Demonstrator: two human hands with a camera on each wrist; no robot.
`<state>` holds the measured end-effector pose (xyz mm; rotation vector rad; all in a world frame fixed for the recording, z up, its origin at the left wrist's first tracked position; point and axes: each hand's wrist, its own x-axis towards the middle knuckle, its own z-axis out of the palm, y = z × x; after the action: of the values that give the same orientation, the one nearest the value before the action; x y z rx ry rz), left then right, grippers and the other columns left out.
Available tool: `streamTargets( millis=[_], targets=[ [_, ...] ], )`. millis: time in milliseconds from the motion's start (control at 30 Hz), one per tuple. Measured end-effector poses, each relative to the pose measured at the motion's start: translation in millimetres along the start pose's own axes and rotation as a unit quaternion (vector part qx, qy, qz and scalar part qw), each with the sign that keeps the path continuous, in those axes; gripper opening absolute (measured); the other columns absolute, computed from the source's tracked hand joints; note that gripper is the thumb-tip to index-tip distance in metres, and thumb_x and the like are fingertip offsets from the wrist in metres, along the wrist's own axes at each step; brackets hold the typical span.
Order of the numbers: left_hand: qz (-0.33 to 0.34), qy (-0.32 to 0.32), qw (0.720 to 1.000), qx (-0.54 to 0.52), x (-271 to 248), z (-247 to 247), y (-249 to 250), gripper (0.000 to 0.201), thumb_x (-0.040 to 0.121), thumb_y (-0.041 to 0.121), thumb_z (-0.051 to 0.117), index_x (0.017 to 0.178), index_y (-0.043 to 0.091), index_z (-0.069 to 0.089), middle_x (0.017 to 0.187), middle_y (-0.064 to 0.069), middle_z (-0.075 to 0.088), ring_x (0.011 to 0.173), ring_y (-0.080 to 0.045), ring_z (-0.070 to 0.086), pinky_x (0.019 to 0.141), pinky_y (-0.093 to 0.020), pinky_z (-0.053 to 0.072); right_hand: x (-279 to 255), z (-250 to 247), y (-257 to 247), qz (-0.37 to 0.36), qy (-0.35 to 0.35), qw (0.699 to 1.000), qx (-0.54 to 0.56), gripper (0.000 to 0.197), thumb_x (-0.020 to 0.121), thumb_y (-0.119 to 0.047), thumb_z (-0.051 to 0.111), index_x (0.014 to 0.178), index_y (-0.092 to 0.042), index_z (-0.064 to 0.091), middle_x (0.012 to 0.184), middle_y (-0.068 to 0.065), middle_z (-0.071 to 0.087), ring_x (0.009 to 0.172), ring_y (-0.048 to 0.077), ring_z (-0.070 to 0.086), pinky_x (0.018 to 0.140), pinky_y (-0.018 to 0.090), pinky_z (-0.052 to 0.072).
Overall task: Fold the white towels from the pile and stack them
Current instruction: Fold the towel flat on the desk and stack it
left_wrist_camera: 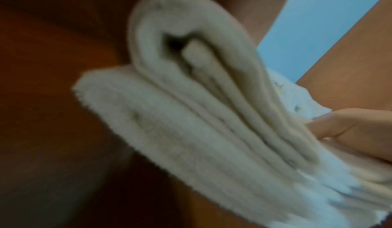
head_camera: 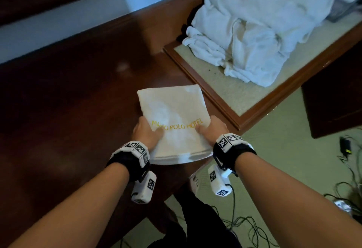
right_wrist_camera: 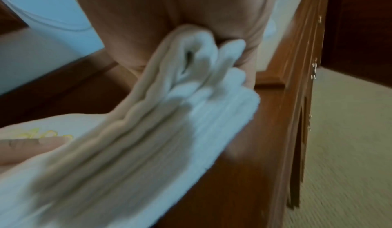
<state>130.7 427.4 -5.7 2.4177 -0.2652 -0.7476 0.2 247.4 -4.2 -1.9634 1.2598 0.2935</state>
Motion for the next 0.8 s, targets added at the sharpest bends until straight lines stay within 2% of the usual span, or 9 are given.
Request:
streamTargets(
  millis=[100,200,267,367,433,500,600,667,800],
  targets=[
    [0.076,0.028,0.997,-0.002,-17,-18,50,0.047,0.083,0.039,0.075,0.113,0.010,0.054,0.124,-0.012,0.063,0.117,-0.033,0.058,0.094,-0.041,0.048,-14,-46,-17,-0.028,0.024,0.999,-0.010,0.042,0.088,-0.046,0.063,0.119,-0.018,0.059,0.120,0.008,0.066,0.110,0.032,0.062,0.092,0.041,0.050],
    [0.154,0.035,0.987,-0.016,-36,-31,104,0.032,0.083,0.033,0.076,0.098,0.019,0.052,0.115,-0.010,0.066,0.110,-0.030,0.061,0.085,-0.033,0.048,-28,-98,-22,-0.063,0.046,0.997,0.002,0.040,0.094,-0.040,0.060,0.127,-0.016,0.057,0.123,0.009,0.064,0.111,0.030,0.061,0.086,0.033,0.046],
    [0.192,0.043,0.980,-0.031,-44,-34,140,0.033,0.083,0.030,0.078,0.102,0.017,0.055,0.114,-0.009,0.068,0.109,-0.029,0.062,0.083,-0.029,0.045,-34,-133,-19,-0.080,0.077,0.994,0.024,0.042,0.096,-0.038,0.059,0.131,-0.014,0.053,0.129,0.008,0.060,0.118,0.030,0.057,0.093,0.033,0.043],
    [0.240,0.053,0.968,-0.041,-44,-24,193,0.046,0.080,0.035,0.080,0.114,0.013,0.058,0.115,-0.007,0.068,0.110,-0.028,0.062,0.083,-0.028,0.044,-33,-186,-9,-0.075,0.124,0.989,0.029,0.044,0.094,-0.046,0.056,0.125,-0.016,0.049,0.128,0.010,0.058,0.117,0.033,0.055,0.099,0.040,0.044],
    [0.269,0.058,0.960,-0.045,-42,-10,232,0.052,0.078,0.040,0.080,0.117,0.013,0.059,0.117,-0.007,0.068,0.111,-0.029,0.062,0.088,-0.032,0.049,-26,-222,2,-0.075,0.151,0.985,0.032,0.046,0.093,-0.049,0.056,0.123,-0.016,0.047,0.127,0.012,0.058,0.117,0.035,0.055,0.099,0.043,0.045],
    [0.295,0.059,0.952,-0.056,-42,10,271,0.055,0.076,0.044,0.078,0.118,0.013,0.060,0.116,-0.007,0.067,0.110,-0.028,0.062,0.091,-0.036,0.051,-20,-261,16,-0.080,0.175,0.981,0.034,0.045,0.094,-0.048,0.055,0.123,-0.015,0.047,0.127,0.012,0.058,0.117,0.035,0.055,0.096,0.041,0.045],
    [0.312,0.058,0.946,-0.068,-44,46,331,0.053,0.076,0.047,0.075,0.116,0.014,0.062,0.109,-0.004,0.065,0.101,-0.024,0.059,0.083,-0.031,0.047,-7,-320,45,-0.083,0.208,0.974,0.030,0.043,0.095,-0.047,0.054,0.125,-0.016,0.047,0.125,0.012,0.058,0.117,0.035,0.056,0.095,0.040,0.044],
    [0.332,0.066,0.938,-0.073,-44,73,371,0.054,0.073,0.052,0.070,0.113,0.016,0.062,0.109,-0.006,0.068,0.101,-0.029,0.061,0.080,-0.032,0.046,2,-360,66,-0.085,0.231,0.969,0.024,0.043,0.095,-0.047,0.054,0.125,-0.016,0.047,0.124,0.013,0.058,0.116,0.035,0.056,0.095,0.039,0.043],
    [0.364,0.062,0.924,-0.097,-51,125,449,0.050,0.075,0.047,0.073,0.113,0.017,0.062,0.109,-0.006,0.069,0.102,-0.029,0.063,0.084,-0.034,0.049,19,-436,109,-0.076,0.267,0.960,0.013,0.048,0.094,-0.049,0.055,0.129,-0.016,0.046,0.128,0.017,0.056,0.118,0.038,0.055,0.096,0.039,0.044]
  ],
)
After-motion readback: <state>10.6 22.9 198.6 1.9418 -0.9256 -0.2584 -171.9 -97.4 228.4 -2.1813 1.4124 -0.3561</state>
